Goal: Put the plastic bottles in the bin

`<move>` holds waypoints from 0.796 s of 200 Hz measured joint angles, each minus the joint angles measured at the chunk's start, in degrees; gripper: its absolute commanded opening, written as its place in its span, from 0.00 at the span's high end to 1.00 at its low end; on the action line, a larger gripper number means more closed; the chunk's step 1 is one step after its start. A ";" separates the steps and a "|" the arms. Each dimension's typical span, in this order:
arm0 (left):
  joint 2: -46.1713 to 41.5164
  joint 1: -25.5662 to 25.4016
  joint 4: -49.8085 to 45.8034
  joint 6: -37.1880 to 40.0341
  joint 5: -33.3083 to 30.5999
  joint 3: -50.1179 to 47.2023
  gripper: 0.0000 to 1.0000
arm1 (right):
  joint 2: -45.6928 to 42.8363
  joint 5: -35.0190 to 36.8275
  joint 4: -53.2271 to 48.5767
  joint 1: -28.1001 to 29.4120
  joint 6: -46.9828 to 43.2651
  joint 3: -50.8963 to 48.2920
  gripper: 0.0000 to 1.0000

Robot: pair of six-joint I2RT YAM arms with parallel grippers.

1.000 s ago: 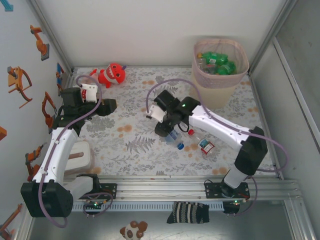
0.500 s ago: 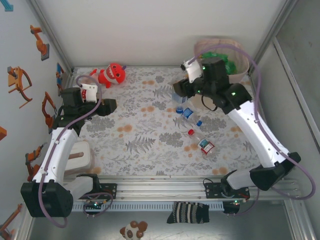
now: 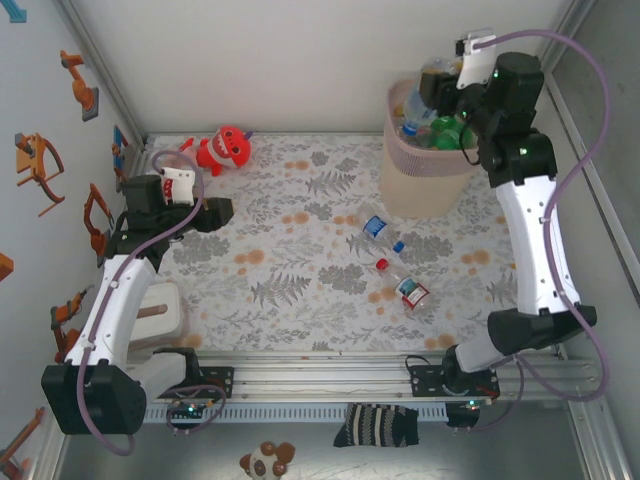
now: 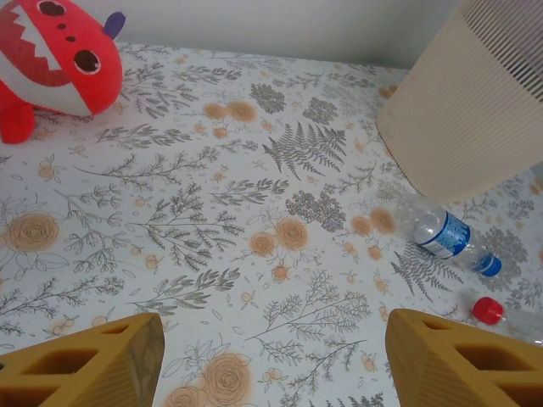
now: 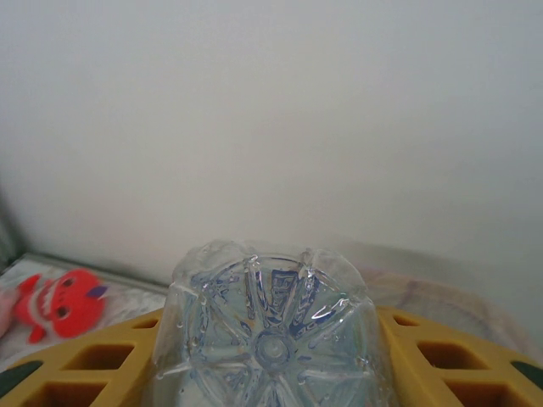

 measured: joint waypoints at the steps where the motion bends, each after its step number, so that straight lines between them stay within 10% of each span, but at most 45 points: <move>1: 0.00 0.00 0.00 0.00 0.00 0.00 0.31 | 0.24 0.17 0.15 -0.28 0.00 0.11 0.61; 159: 3.52 0.37 -0.02 0.04 -0.39 0.00 0.31 | 23.80 9.31 21.38 -10.75 -15.61 0.55 0.62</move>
